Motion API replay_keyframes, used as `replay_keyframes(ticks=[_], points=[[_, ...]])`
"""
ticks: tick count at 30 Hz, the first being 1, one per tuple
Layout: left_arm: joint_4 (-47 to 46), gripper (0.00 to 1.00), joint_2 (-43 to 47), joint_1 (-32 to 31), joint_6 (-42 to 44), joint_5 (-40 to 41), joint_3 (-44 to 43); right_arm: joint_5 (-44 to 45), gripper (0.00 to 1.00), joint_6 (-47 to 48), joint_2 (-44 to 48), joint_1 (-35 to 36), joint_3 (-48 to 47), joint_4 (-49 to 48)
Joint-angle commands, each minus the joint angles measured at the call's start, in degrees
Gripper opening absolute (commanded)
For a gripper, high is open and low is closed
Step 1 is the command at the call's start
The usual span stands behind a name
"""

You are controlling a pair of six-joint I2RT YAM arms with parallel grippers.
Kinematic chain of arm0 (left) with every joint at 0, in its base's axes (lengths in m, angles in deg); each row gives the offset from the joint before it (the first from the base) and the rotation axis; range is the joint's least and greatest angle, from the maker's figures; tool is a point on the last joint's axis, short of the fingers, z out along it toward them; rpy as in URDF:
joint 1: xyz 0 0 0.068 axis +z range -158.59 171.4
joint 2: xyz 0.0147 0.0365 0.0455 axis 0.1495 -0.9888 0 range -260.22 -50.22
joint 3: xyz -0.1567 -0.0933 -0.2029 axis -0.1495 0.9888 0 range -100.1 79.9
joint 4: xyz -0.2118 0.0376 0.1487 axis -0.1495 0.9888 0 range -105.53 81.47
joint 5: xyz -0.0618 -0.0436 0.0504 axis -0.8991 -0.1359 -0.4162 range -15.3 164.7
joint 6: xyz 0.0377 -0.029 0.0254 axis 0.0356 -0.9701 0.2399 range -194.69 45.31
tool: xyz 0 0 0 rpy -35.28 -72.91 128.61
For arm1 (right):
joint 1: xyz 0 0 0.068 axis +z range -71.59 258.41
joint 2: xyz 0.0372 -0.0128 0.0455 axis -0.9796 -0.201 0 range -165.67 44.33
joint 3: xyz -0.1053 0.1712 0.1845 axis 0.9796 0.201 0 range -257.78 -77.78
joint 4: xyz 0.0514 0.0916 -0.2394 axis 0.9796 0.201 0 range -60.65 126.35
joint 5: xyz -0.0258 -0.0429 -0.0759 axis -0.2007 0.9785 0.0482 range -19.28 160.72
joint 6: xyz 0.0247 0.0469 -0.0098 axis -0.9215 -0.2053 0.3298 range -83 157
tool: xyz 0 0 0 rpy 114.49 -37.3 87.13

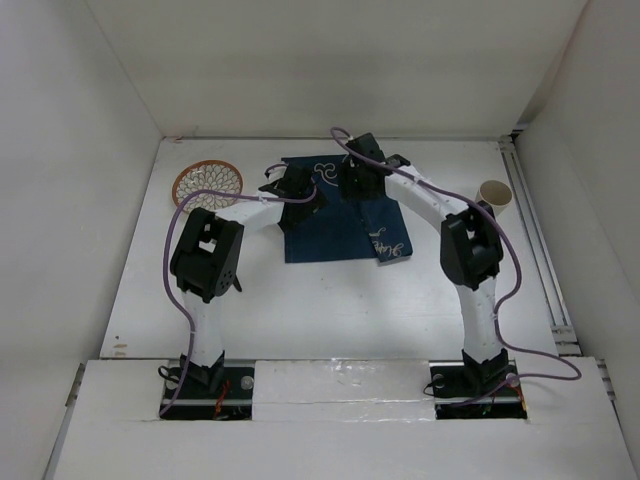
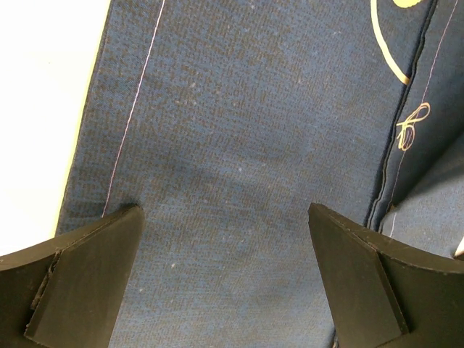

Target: Set the dinner table for one person

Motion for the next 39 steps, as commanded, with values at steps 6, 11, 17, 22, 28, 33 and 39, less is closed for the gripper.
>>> replay_keyframes(ticks=[6, 11, 17, 22, 28, 33, 39], points=[[6.2, 1.0, -3.0, 0.9, 1.6, -0.8, 3.7, 4.1, 0.55, 2.8, -10.0, 0.5, -10.7, 1.0], [6.2, 1.0, -3.0, 0.9, 2.1, -0.8, 3.7, 5.6, 0.5, 2.8, -14.7, 0.5, -15.7, 3.6], [6.2, 1.0, -3.0, 0.9, 2.2, -0.2, 3.7, 6.3, 0.47, 3.3, -16.1, 0.5, -15.4, 3.6], [6.2, 1.0, -3.0, 0.9, 2.2, -0.2, 4.2, 7.6, 0.47, 2.8, -12.3, 0.0, -11.3, 0.0], [6.2, 1.0, -3.5, 0.9, 2.2, -0.2, 4.2, 8.4, 0.45, 4.0, -15.4, -1.1, -15.0, 3.3], [6.2, 1.0, -3.5, 0.9, 2.2, -0.2, 4.2, 9.8, 0.23, 5.0, -16.4, -1.1, -15.0, 3.3], [6.2, 1.0, -3.5, 0.9, 2.2, 0.3, 4.2, 9.3, 0.0, 5.5, -16.4, -2.1, -13.9, 3.3]])
